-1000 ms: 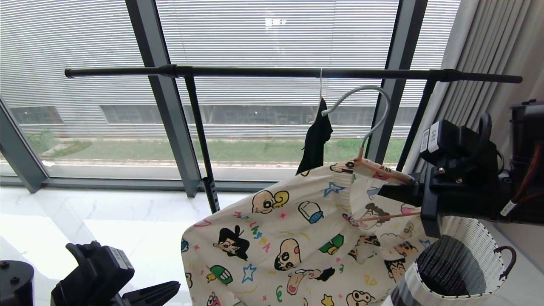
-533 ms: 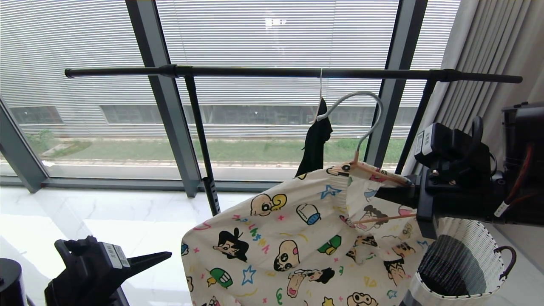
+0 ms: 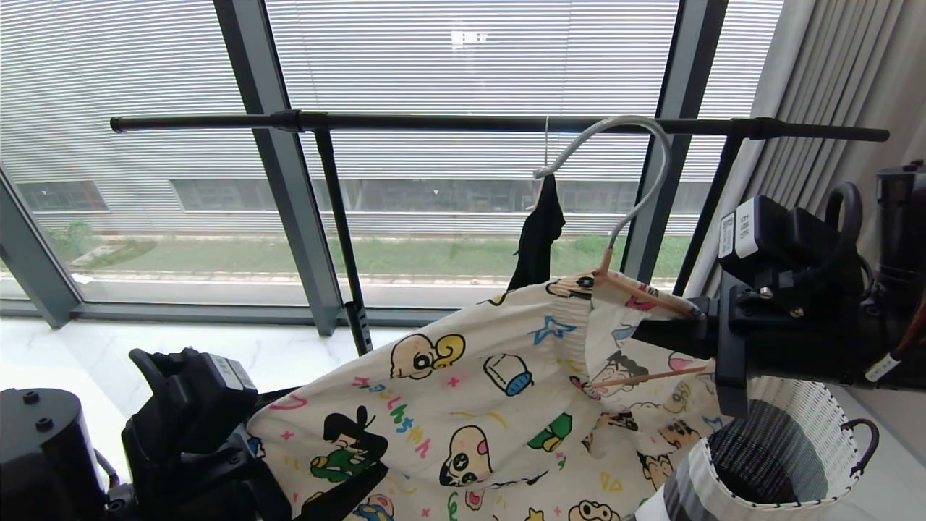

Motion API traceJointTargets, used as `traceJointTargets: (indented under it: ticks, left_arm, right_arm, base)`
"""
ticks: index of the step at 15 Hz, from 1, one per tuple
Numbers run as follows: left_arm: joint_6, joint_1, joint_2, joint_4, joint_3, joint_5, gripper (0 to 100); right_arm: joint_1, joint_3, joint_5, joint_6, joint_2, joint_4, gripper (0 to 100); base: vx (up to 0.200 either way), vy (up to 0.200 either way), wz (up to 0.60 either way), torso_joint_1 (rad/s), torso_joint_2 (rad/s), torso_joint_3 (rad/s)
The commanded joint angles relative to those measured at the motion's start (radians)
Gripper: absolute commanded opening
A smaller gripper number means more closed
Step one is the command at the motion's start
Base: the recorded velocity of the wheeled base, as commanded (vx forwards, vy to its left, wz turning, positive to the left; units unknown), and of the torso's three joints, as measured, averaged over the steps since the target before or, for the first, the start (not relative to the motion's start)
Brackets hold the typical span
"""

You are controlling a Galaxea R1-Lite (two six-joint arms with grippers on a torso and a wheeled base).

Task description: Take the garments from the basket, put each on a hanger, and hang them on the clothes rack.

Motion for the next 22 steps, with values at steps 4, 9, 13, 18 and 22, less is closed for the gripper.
traceJointTargets:
  ticks: [4, 9, 13, 18, 22]
  left_arm:
    - [-0.022, 0.001, 0.123, -0.146, 0.027, 0.002, 0]
    - [-0.024, 0.07, 0.117, -0.151, 0.034, 0.019, 0]
    - [-0.022, 0.17, 0.118, -0.154, 0.07, 0.017, 0]
    - [-0.016, 0.157, 0.125, -0.154, 0.086, 0.019, 0]
    - [-0.016, 0.157, 0.121, -0.154, 0.083, 0.02, 100]
  right_arm:
    - [0.01, 0.0, -0.002, 0.0, -0.019, 0.001, 0]
    - [-0.011, 0.001, -0.038, 0.028, -0.019, -0.002, 0]
    - [-0.034, 0.001, -0.038, 0.029, -0.018, -0.013, 0]
    - [-0.036, 0.001, -0.04, 0.049, -0.012, -0.039, 0]
    - [-0.036, 0.003, -0.042, 0.048, -0.012, -0.039, 0]
  base:
    - [0.0, 0.0, 0.0, 0.0, 0.0, 0.0]
    - [0.0, 0.0, 0.0, 0.0, 0.0, 0.0]
    - [0.0, 0.0, 0.0, 0.0, 0.0, 0.0]
    - [0.0, 0.0, 0.0, 0.0, 0.0, 0.0]
    - [0.0, 0.0, 0.0, 0.0, 0.0, 0.0]
